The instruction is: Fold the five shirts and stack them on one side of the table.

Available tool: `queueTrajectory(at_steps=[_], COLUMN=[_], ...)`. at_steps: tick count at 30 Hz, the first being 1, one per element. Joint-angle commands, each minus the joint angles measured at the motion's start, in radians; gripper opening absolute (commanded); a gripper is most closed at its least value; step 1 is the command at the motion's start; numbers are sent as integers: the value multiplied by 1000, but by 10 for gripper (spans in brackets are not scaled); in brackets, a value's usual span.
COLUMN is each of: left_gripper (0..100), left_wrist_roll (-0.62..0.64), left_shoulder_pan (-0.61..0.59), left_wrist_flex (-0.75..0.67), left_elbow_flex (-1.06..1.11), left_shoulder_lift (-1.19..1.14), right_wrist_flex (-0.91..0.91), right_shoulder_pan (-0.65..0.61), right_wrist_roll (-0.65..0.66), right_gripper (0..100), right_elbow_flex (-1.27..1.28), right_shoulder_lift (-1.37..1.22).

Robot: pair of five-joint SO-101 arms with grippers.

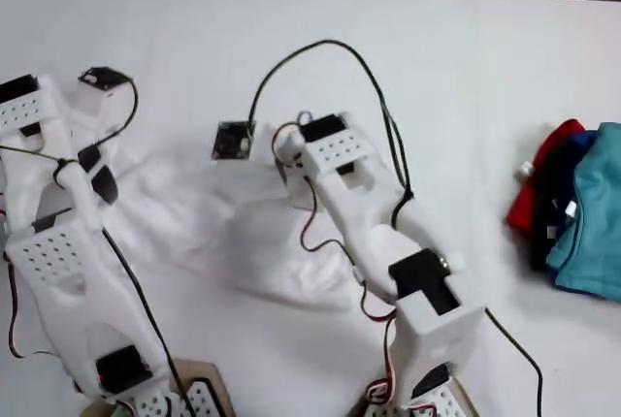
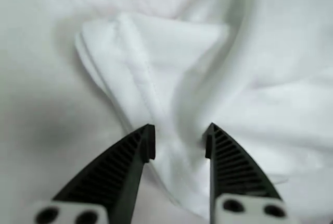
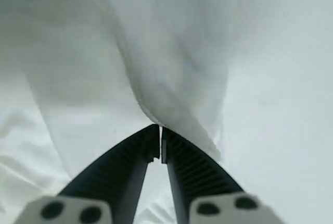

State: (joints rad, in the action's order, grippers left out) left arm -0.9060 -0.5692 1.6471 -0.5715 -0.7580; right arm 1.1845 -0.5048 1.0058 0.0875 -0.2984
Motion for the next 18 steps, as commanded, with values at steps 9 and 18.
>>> queueTrajectory(at_steps=[9, 18], left_gripper=[184, 184], left_wrist_roll=[-8, -8], left_shoulder_pan=[-2, -3], left_wrist_flex=[3, 3], left_elbow_flex=[-2, -2], left_shoulder_lift=[5, 5], right_wrist_flex=[-22, 150], right_shoulder_pan=[65, 74], right_wrist_roll=[6, 3], right_gripper=[22, 22], right_elbow_flex=[-48, 58], right_shoulder_lift=[10, 137])
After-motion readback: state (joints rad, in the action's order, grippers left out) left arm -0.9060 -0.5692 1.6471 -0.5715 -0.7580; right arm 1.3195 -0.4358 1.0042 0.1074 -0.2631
